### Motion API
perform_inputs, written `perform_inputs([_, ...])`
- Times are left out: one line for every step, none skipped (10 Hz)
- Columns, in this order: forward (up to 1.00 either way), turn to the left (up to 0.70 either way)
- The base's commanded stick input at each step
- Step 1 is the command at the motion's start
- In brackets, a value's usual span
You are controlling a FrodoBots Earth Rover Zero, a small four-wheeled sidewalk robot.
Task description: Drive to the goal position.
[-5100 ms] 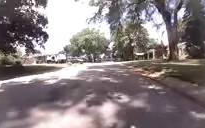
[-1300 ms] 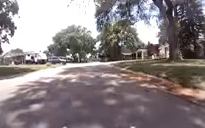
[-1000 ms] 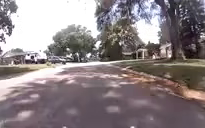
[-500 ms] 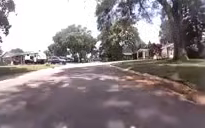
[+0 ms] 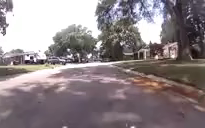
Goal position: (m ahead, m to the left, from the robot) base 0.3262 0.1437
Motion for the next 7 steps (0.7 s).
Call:
perform_inputs([0.7, 0.0])
perform_inputs([0.7, 0.0])
perform_inputs([0.7, 0.0])
perform_inputs([0.7, 0.0])
perform_inputs([0.7, 0.0])
perform_inputs([0.7, 0.0])
perform_inputs([0.7, 0.0])
